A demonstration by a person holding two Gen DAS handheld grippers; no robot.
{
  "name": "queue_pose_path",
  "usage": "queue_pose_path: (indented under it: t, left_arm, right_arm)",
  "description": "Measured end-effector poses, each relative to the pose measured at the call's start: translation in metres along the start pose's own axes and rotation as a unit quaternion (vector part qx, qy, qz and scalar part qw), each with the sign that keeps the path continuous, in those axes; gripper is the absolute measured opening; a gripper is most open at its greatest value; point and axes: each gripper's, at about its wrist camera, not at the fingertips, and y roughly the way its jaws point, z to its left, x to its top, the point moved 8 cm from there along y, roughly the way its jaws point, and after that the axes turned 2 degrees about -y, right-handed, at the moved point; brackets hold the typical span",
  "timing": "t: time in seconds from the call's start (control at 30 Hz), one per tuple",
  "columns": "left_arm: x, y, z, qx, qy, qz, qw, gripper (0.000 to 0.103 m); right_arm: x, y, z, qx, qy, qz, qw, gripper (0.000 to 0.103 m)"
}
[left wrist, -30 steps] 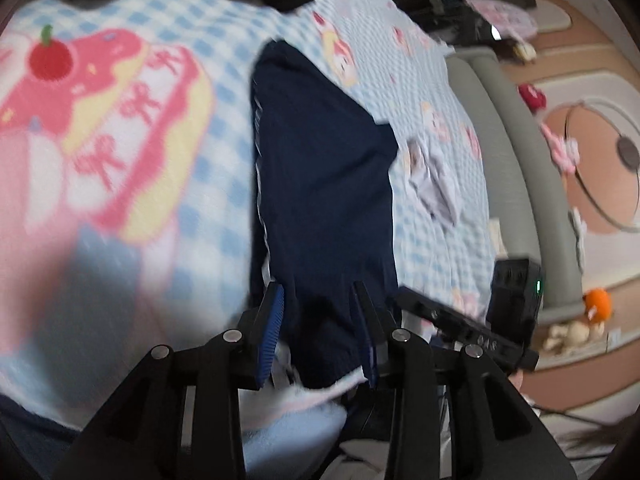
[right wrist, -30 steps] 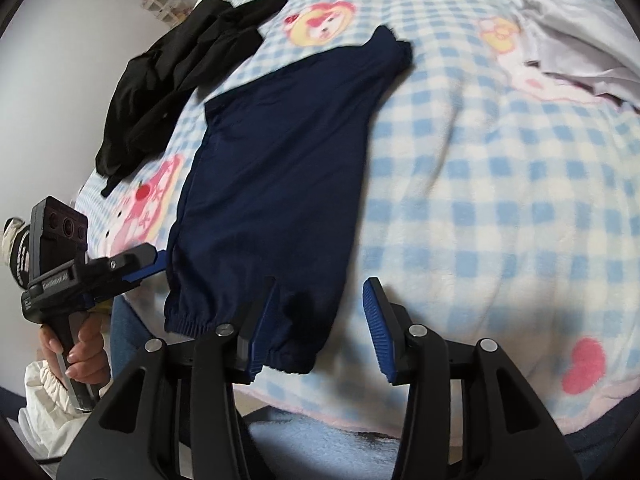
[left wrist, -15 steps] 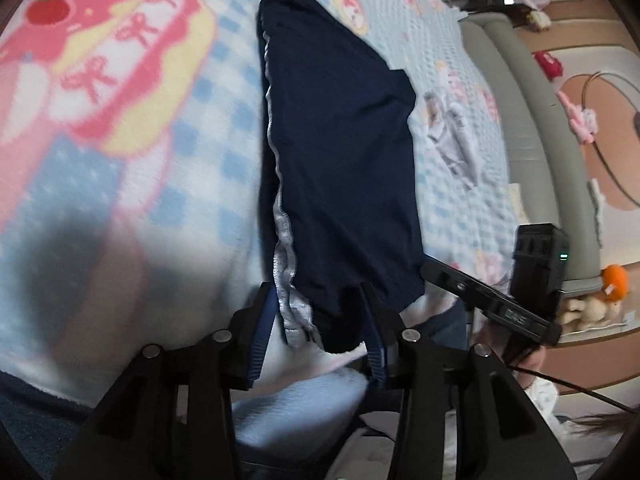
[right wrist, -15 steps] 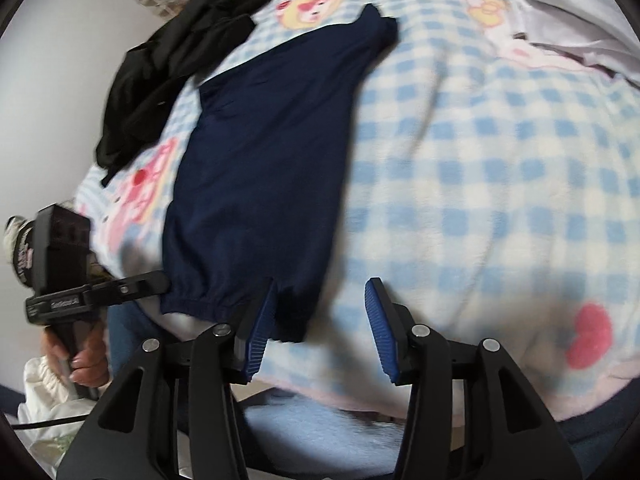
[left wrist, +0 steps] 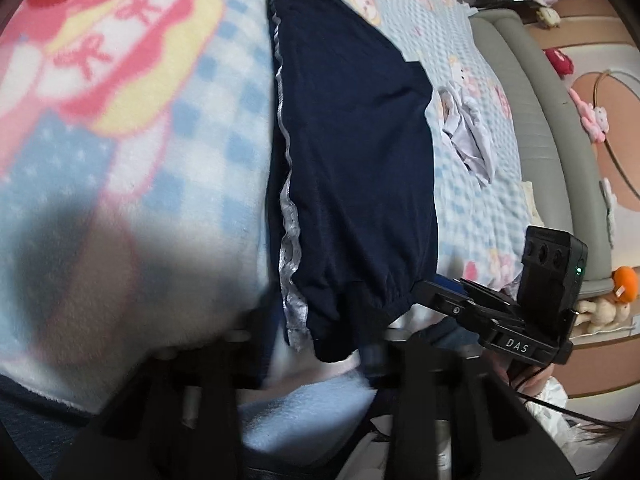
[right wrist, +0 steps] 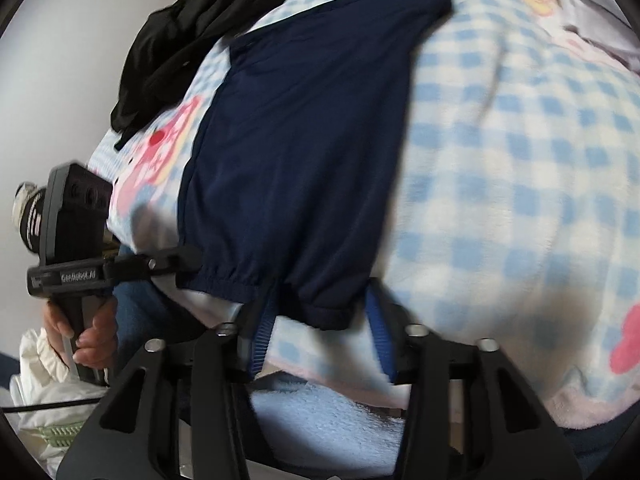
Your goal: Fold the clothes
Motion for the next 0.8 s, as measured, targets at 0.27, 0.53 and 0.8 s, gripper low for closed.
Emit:
queue_pose_path:
  t: [0.27,0.53,0.8]
  left_arm:
    - [-0.003,-0.008,0.003,-0.008,-0.007,0.003,0.9999,0.024]
    - [-0.001,0.013,0.003,-0.037,-0.012,0.017,0.9991,0.042]
    - [-0.007,-0.008,-0.011,-0.047,0.003,0.006,0.9989,0.016]
  right_arm:
    - [-0.005,-0.011,0.004,0.005,-0.013,-0.005,1.0,0.018]
    - [-0.002,0.014,-0.001,0.021,-0.003,0.026,0.999,0.039]
    - [0.0,-0.016,0.017,0.047,-0.039,-0.006,0.998,0.018]
